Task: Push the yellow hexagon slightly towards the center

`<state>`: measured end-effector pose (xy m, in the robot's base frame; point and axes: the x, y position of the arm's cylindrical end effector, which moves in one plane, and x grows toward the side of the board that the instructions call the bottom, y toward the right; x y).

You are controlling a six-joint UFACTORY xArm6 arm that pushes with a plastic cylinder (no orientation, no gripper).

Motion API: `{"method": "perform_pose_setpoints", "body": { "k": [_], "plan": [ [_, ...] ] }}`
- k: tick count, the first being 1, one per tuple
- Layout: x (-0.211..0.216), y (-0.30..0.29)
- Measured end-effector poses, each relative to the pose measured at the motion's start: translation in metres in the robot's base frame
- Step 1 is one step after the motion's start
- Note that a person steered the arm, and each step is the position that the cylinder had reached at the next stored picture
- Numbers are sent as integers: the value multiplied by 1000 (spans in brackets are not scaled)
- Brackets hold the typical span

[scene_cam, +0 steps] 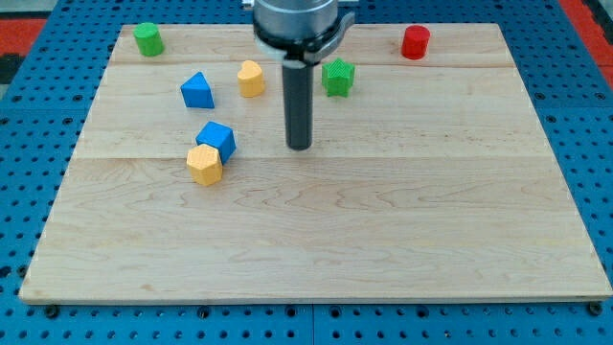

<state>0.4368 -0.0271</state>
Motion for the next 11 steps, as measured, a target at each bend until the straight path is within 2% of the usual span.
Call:
{"method": "perform_pose_setpoints", "body": {
  "k": [2, 3, 4, 6, 9, 10, 11],
  "plan": [
    [-32, -157],
    [-26, -144],
    [21, -133],
    [24, -157],
    [29, -142],
    [-18, -98],
    [-60, -128]
  ]
}}
